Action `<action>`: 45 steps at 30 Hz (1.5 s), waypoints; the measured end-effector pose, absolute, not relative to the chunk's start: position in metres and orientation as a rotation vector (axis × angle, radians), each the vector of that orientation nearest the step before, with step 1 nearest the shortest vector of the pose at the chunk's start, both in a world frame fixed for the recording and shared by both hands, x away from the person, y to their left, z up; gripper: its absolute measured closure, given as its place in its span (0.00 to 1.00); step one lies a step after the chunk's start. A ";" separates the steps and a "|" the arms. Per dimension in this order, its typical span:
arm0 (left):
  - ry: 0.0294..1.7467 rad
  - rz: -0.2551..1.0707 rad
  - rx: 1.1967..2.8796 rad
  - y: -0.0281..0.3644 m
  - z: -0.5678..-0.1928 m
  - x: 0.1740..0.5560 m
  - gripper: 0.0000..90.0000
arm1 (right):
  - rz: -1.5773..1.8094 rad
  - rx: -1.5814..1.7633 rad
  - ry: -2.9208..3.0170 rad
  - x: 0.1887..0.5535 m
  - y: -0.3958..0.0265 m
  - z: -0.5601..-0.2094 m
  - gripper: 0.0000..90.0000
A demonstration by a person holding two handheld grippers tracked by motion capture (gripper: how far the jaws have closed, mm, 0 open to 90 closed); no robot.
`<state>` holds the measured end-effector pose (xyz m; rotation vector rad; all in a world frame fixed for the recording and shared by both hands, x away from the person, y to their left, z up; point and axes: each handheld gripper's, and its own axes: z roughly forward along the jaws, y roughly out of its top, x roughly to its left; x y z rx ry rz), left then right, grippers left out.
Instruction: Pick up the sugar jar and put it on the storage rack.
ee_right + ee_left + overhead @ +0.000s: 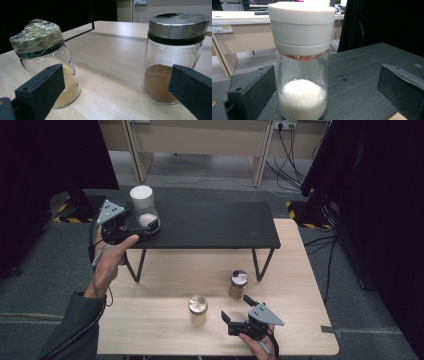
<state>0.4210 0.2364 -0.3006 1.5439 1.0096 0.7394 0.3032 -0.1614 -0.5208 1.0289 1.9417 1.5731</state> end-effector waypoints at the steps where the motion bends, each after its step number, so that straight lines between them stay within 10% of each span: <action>1: 1.006 0.742 1.546 0.236 -0.301 0.419 0.02 | 1.573 1.029 1.941 0.303 -0.161 -0.521 0.01; 45: 0.863 0.662 1.512 0.223 -0.352 0.356 0.02 | 1.582 1.034 1.934 0.304 -0.162 -0.521 0.01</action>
